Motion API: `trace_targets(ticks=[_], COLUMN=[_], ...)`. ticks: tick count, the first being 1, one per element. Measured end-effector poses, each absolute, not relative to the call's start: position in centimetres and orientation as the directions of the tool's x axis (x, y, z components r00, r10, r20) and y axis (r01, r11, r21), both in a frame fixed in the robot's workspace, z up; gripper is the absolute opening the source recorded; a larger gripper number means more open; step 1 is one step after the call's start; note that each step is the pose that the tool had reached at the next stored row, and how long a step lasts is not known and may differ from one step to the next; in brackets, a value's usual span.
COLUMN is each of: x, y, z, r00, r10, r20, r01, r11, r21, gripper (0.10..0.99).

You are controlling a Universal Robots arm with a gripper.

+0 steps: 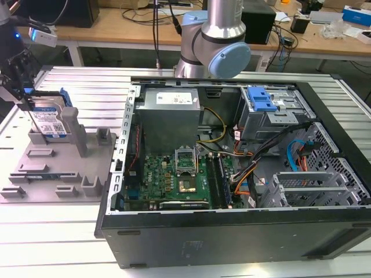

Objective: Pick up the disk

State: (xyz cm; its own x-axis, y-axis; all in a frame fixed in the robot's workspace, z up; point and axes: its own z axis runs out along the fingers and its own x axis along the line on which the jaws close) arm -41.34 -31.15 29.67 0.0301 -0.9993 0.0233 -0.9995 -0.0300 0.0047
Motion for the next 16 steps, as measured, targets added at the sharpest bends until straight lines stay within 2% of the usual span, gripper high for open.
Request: trace_targets(ticks=[1, 16], x=[-41.34, -41.34], y=[-31.15, -31.37], z=[29.67, 29.78], r00=[0.030, 0.030], r10=[-0.999, -0.999], r20=[0.023, 0.021], r01=[-1.000, -1.000], r11=[-0.030, -0.030], r21=[0.005, 0.005], gripper=[0.376, 0.369])
